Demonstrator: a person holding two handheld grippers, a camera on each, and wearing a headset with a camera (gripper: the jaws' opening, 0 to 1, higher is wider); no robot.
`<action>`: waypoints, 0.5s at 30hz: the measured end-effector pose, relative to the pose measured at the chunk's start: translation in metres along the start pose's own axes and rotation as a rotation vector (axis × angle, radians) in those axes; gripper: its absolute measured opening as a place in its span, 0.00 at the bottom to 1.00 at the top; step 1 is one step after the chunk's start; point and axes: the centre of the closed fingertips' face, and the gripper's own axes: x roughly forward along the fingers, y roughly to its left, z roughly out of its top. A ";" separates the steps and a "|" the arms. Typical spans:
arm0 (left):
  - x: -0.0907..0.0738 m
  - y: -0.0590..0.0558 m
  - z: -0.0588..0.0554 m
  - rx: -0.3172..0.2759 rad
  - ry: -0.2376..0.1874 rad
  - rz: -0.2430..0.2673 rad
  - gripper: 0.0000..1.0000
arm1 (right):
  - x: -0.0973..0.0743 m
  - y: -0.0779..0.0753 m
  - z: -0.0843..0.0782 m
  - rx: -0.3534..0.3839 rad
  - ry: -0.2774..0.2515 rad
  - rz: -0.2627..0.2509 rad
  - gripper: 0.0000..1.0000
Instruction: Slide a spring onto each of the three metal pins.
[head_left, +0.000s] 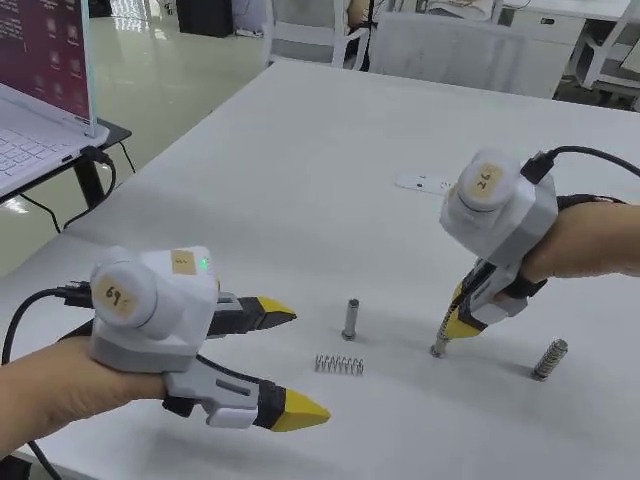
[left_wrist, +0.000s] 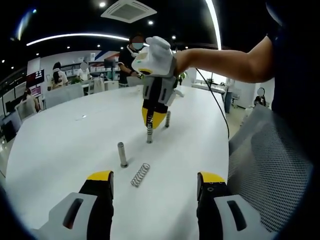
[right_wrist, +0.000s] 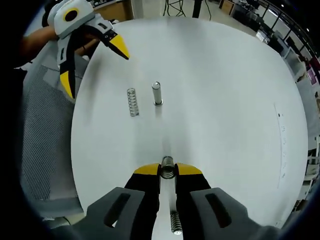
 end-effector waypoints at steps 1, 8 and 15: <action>0.000 0.000 0.000 0.000 0.000 0.000 0.63 | 0.001 0.000 0.000 0.000 0.002 -0.002 0.09; 0.000 0.000 0.000 -0.001 0.002 -0.002 0.63 | 0.010 0.000 -0.002 0.003 0.013 0.001 0.09; 0.001 -0.001 0.000 0.000 0.002 -0.004 0.62 | 0.015 0.002 -0.003 0.004 0.017 0.002 0.09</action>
